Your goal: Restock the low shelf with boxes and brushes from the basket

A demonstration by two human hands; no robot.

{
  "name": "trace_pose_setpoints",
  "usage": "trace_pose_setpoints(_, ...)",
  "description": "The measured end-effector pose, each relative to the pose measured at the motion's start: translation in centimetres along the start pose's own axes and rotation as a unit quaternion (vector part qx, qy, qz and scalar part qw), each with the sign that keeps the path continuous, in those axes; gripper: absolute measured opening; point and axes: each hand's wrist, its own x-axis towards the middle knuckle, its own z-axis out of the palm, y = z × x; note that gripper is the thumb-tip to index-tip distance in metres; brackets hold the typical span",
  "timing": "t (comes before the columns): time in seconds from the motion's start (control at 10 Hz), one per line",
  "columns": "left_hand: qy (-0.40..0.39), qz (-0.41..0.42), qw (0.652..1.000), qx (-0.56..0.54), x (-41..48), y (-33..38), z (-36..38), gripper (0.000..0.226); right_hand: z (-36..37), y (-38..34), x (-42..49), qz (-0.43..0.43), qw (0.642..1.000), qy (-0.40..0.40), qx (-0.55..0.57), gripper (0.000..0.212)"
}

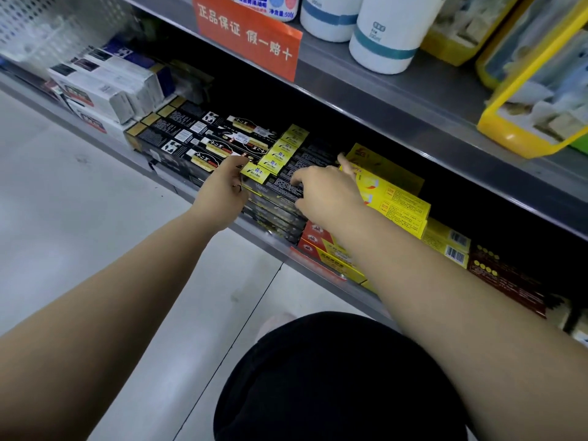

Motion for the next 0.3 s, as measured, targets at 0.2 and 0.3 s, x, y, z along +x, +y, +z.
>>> trace_pose_setpoints(0.2,-0.003,-0.009,1.000,-0.012,-0.1,0.3,-0.3,0.056,-0.3,0.0,-0.3,-0.013,1.000,-0.009,0.026,0.033)
trace_pose_setpoints(0.3,0.009,-0.004,1.000,-0.027,-0.5,0.4,-1.0,0.056,-1.1,0.5,-1.3,-0.012,0.996,0.022,0.088,0.034)
